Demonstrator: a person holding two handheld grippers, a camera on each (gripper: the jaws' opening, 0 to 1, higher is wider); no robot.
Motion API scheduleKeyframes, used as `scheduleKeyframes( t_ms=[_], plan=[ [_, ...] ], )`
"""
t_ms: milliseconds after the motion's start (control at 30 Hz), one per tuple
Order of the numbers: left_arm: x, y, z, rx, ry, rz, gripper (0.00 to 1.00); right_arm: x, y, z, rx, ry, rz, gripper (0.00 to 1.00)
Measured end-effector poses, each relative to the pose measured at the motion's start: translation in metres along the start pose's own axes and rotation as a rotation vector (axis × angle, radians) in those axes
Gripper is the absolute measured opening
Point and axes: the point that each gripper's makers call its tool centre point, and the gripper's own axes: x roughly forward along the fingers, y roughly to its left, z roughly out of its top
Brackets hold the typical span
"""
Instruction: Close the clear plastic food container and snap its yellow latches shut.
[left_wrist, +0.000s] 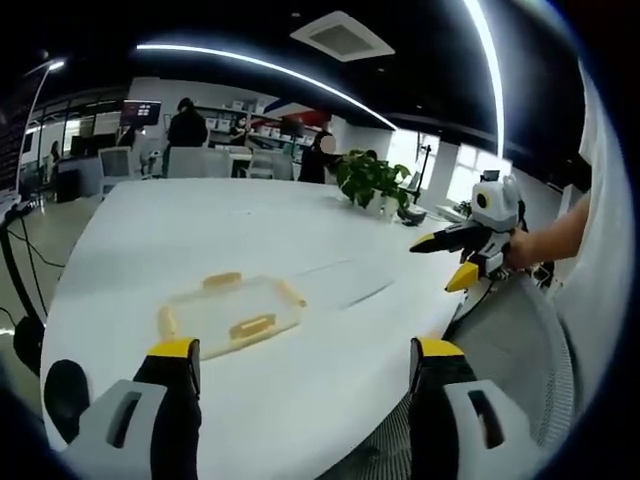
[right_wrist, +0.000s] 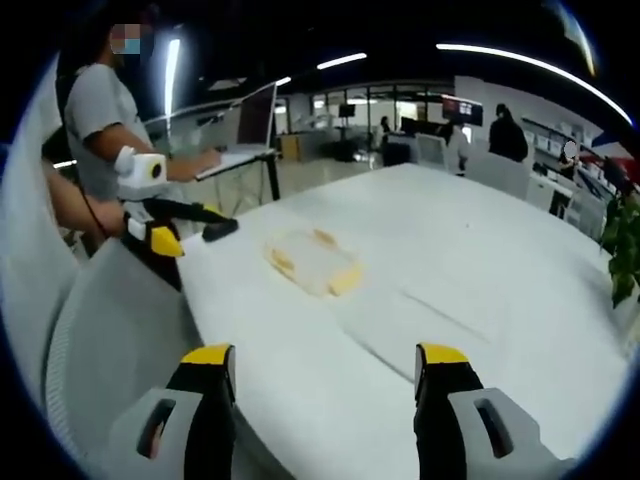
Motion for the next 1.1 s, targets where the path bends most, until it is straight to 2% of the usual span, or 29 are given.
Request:
scheduleKeyframes(
  t_ms=[300,400,567,1100],
  plan=[
    [0.003,0.008,-0.001,0.056,0.041,-0.027,0.84,0.013,0.000,0.001,-0.042,0.040,0.034,0.69],
    [0.005,0.013,-0.007,0.105,0.089,-0.028,0.83,0.016,-0.002,0.002,-0.053,0.051,0.041,0.68],
    [0.009,0.017,-0.009,0.136,0.119,-0.053,0.81,0.025,-0.003,0.004,-0.076,0.073,0.065,0.68],
    [0.017,0.031,-0.011,0.219,0.177,-0.091,0.79,0.045,-0.007,0.010,-0.148,0.110,0.112,0.65]
  ],
)
